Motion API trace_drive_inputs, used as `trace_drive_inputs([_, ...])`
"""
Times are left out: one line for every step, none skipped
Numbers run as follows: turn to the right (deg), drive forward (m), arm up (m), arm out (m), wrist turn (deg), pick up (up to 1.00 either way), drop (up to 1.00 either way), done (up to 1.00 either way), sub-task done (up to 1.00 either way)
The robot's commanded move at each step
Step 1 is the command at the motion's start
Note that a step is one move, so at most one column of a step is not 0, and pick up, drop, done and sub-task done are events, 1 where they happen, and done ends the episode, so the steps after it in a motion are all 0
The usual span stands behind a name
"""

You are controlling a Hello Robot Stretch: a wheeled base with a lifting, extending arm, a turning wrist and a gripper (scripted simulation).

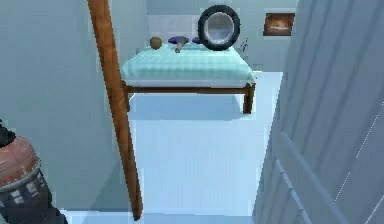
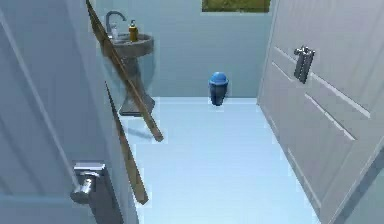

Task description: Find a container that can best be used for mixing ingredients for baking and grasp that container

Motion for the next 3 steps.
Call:
trace_drive_inputs([0.0,1.00,0.00,0.00,0.0,0.00,0.00,0.00,0.00])
trace_drive_inputs([6.0,0.00,0.00,0.00,0.0,0.00,0.00,0.00,0.00])
trace_drive_inputs([0.0,0.35,0.00,0.00,0.0,0.00,0.00,0.00,0.00])
